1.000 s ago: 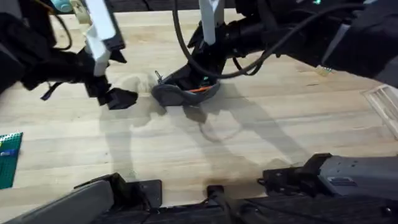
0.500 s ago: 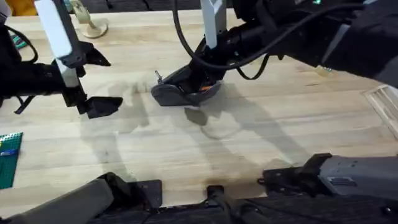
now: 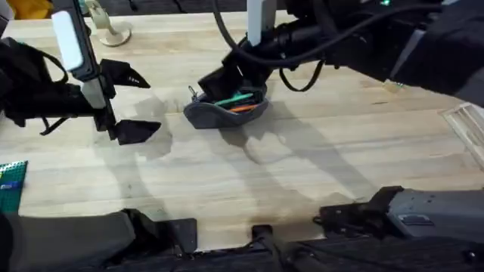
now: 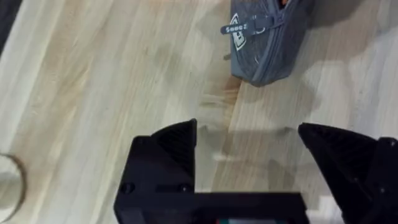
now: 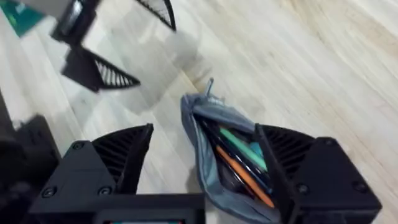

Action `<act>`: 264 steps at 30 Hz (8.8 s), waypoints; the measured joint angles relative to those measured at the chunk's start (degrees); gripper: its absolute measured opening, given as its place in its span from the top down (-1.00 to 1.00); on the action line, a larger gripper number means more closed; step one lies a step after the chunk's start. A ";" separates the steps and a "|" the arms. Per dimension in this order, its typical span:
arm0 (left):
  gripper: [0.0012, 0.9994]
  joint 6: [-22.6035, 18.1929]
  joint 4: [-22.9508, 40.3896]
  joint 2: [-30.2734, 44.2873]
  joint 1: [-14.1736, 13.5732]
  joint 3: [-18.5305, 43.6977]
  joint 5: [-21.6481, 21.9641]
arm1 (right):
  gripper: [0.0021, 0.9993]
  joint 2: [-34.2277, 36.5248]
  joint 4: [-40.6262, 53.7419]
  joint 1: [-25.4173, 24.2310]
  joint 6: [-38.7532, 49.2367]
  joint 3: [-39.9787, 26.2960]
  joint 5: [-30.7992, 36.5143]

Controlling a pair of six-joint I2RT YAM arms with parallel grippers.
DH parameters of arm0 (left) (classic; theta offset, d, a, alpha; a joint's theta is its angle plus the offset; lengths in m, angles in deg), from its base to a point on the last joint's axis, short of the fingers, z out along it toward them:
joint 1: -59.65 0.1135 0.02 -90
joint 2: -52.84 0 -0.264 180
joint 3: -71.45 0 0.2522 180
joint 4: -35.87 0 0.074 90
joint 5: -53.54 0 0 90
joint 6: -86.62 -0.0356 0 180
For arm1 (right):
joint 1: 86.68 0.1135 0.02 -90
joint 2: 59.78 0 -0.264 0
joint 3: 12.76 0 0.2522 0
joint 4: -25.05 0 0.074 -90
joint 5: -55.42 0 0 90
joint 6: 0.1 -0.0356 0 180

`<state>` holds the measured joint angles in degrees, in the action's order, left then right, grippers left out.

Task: Unzip the bag, pick up the pens from the table one at a time and place them inside, then zip the bag closed.

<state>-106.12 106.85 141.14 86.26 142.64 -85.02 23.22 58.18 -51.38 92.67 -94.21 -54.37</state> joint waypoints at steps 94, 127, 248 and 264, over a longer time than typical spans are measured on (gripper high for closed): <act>-0.99 -0.47 3.65 6.10 -1.80 0.02 -8.41 | 0.94 13.38 -13.75 6.47 -14.72 -0.13 4.97; 0.72 3.23 -5.16 15.26 -14.49 0.09 -13.06 | 0.94 13.36 -14.03 6.45 -14.52 -0.13 4.97; -0.99 -7.06 8.87 9.90 6.01 0.15 -12.71 | -1.00 0.96 -5.79 4.46 -17.47 -0.73 7.12; -0.99 -7.07 8.87 9.90 6.01 0.15 -12.71 | -1.00 13.01 9.10 10.61 -14.93 -17.99 18.51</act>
<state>-113.18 115.72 151.04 92.27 142.79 -97.73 36.23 67.28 -40.77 77.74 -112.19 -35.87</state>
